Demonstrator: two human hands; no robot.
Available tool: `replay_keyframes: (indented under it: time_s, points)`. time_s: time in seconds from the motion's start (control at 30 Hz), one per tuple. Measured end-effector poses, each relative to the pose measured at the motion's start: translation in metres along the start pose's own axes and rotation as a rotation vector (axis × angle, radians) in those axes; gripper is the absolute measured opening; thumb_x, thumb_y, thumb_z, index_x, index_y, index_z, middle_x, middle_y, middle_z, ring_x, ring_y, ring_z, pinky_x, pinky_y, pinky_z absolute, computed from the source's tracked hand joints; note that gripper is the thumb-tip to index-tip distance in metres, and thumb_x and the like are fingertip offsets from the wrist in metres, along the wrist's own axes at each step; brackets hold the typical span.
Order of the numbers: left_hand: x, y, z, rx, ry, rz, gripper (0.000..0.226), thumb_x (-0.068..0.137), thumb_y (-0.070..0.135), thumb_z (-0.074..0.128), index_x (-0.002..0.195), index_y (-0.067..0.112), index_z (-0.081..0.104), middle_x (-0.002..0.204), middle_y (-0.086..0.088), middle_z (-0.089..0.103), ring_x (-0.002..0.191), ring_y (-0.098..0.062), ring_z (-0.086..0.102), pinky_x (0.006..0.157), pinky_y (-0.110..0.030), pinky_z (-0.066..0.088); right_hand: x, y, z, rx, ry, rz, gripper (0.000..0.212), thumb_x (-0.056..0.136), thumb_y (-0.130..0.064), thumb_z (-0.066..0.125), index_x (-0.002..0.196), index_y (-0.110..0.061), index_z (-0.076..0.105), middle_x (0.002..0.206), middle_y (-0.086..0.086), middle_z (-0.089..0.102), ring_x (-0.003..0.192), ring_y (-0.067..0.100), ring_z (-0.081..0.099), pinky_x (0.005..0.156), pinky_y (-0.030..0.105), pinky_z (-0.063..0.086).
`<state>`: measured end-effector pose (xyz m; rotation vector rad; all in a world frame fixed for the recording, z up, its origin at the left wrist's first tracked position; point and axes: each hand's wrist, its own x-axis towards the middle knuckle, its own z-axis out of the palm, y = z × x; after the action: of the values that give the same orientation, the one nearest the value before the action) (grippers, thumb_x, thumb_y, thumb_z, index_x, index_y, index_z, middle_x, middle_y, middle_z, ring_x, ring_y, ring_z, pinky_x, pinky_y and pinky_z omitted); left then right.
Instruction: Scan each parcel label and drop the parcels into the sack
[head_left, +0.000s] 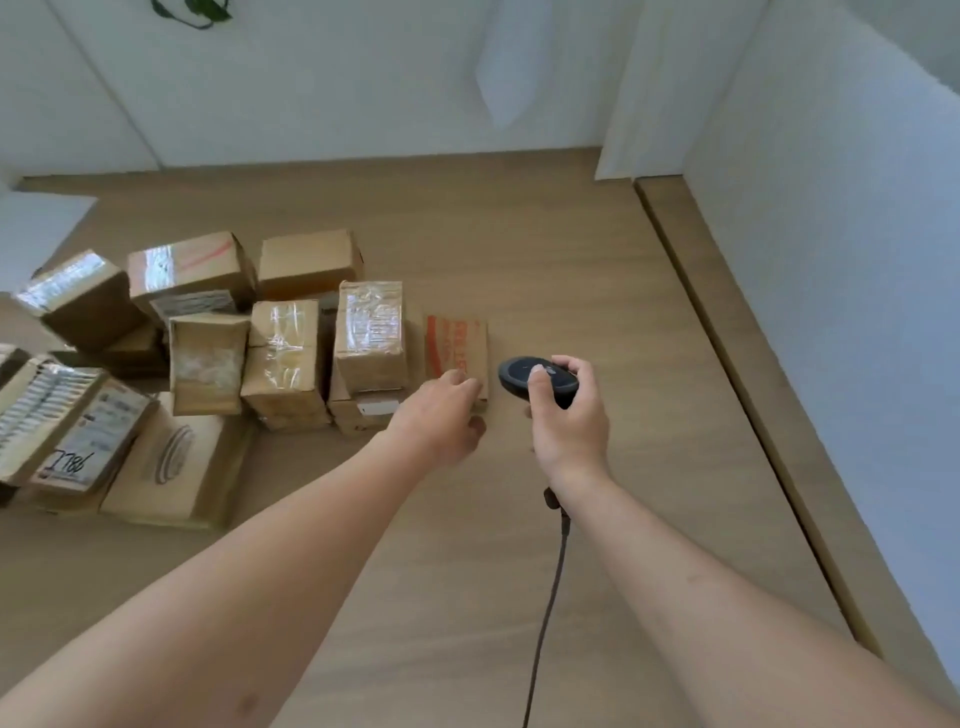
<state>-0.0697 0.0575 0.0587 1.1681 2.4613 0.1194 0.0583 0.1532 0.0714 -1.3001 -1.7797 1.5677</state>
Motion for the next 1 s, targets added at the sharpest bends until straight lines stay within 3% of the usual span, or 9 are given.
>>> replay_keyframes:
  time_s: [0.23,0.33,0.43,0.53,0.63,0.73,0.77,0.87,1.0]
  points:
    - [0.078,0.014,0.042,-0.103,0.012,-0.238,0.046,0.100,0.031,0.060,0.142,0.013,0.052,0.151,-0.012,0.043,0.133,-0.035,0.049,0.101,-0.047,0.052,0.084,0.044,-0.003,0.001,-0.136,0.064,0.040,0.078,-0.069,0.059,0.113,-0.050,0.060,0.104,-0.018,0.074,0.097,0.017,0.076,0.085,0.059,0.063]
    - [0.097,0.015,0.058,-0.103,-0.028,-0.320,0.071,0.101,0.032,0.061,0.163,0.020,0.027,0.173,-0.012,0.011,0.157,-0.037,0.019,0.118,-0.053,0.040,0.102,0.061,-0.003,-0.001,-0.163,0.077,0.038,0.078,-0.069,0.060,0.112,-0.052,0.060,0.101,-0.022,0.073,0.097,0.017,0.076,0.085,0.061,0.063]
    - [0.104,0.013,0.078,-0.133,-0.062,-0.403,0.082,0.103,0.038,0.057,0.167,0.030,0.007,0.174,-0.006,-0.016,0.161,-0.035,-0.008,0.125,-0.057,0.023,0.110,0.073,-0.006,0.000,-0.197,0.085,0.039,0.080,-0.068,0.060,0.115,-0.051,0.060,0.104,-0.032,0.071,0.100,0.016,0.076,0.088,0.061,0.063]
    - [0.100,0.016,0.097,-0.100,-0.045,-0.384,0.095,0.099,0.047,0.059,0.167,0.034,-0.006,0.173,-0.003,-0.025,0.159,-0.034,-0.019,0.127,-0.054,0.011,0.113,0.083,-0.011,-0.001,-0.207,0.082,0.038,0.081,-0.068,0.060,0.115,-0.050,0.060,0.105,-0.035,0.070,0.100,0.016,0.076,0.089,0.061,0.062]
    - [0.088,0.028,0.107,-0.081,0.007,-0.298,0.094,0.094,0.055,0.063,0.166,0.039,0.005,0.175,-0.002,-0.011,0.161,-0.034,-0.008,0.127,-0.054,0.007,0.111,0.087,-0.019,0.002,-0.175,0.075,0.035,0.082,-0.068,0.061,0.113,-0.051,0.060,0.106,-0.032,0.071,0.100,0.017,0.076,0.088,0.063,0.062]
    - [0.079,0.042,0.105,-0.025,0.125,-0.245,0.082,0.082,0.066,0.069,0.152,0.041,0.035,0.162,-0.001,0.031,0.148,-0.035,0.025,0.122,-0.055,0.021,0.108,0.089,-0.028,-0.001,-0.143,0.081,0.034,0.082,-0.067,0.060,0.113,-0.051,0.060,0.105,-0.030,0.071,0.100,0.017,0.076,0.087,0.063,0.062]
    - [0.079,0.045,0.104,-0.016,0.146,-0.258,0.083,0.078,0.069,0.070,0.149,0.040,0.037,0.156,0.001,0.036,0.144,-0.036,0.027,0.121,-0.056,0.021,0.106,0.090,-0.031,-0.002,-0.137,0.080,0.034,0.082,-0.066,0.060,0.112,-0.051,0.060,0.105,-0.030,0.072,0.099,0.017,0.076,0.086,0.062,0.062]
    - [0.083,0.044,0.104,-0.098,0.086,-0.386,0.104,0.073,0.072,0.076,0.158,0.049,0.021,0.165,-0.001,0.013,0.151,-0.047,0.013,0.125,-0.059,0.016,0.100,0.094,-0.038,-0.003,-0.126,0.074,0.032,0.081,-0.065,0.061,0.111,-0.053,0.059,0.103,-0.031,0.072,0.098,0.016,0.076,0.086,0.062,0.062]
    - [0.076,0.044,0.107,-0.095,0.016,-0.445,0.110,0.074,0.072,0.078,0.159,0.056,0.010,0.165,-0.004,-0.004,0.141,-0.048,0.027,0.118,-0.053,0.030,0.089,0.101,-0.043,-0.009,-0.133,0.090,0.033,0.081,-0.066,0.061,0.112,-0.053,0.059,0.104,-0.033,0.071,0.099,0.015,0.077,0.087,0.061,0.062]
